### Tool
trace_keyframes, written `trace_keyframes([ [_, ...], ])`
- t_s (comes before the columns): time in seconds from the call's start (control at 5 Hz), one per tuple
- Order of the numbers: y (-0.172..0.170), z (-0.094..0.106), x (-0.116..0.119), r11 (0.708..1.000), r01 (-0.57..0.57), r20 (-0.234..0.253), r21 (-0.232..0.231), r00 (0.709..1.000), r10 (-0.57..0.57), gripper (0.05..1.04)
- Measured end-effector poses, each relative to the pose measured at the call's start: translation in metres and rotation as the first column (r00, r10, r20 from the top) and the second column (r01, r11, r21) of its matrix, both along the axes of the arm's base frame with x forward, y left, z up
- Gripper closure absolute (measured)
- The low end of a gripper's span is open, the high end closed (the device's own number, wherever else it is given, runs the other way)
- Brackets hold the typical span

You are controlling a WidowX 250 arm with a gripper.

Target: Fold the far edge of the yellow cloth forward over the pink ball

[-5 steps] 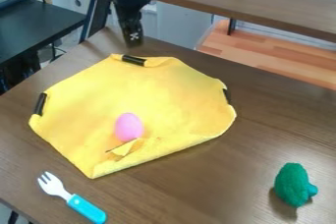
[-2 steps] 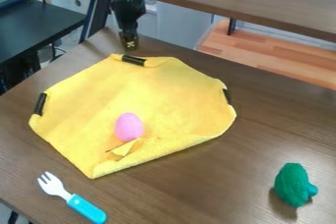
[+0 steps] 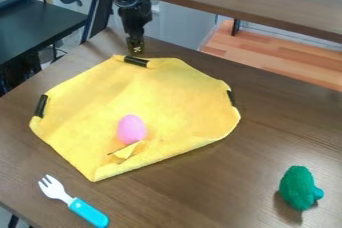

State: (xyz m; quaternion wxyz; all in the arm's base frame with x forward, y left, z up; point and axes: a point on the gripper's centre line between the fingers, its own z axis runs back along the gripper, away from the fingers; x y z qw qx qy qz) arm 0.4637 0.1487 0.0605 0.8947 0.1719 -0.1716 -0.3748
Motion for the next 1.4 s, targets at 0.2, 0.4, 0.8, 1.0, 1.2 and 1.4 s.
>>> trace_keyframes([
  [0.2,0.003,-0.009,0.007,1.000,-0.004,-0.022,0.006,1.000,0.004,0.084],
  [0.4,0.008,-0.023,0.014,1.000,-0.001,-0.045,0.026,0.999,0.002,0.084],
  [0.8,0.010,-0.036,0.019,0.999,-0.009,-0.081,0.054,0.997,0.014,0.084],
  [1.0,0.010,-0.047,0.019,0.998,-0.013,-0.104,0.062,0.994,0.019,0.110],
  [1.2,0.006,-0.049,0.020,0.997,-0.019,-0.107,0.074,0.994,0.027,0.383],
  [1.4,0.007,-0.048,0.022,0.997,-0.030,-0.092,0.072,0.995,0.036,0.680],
])
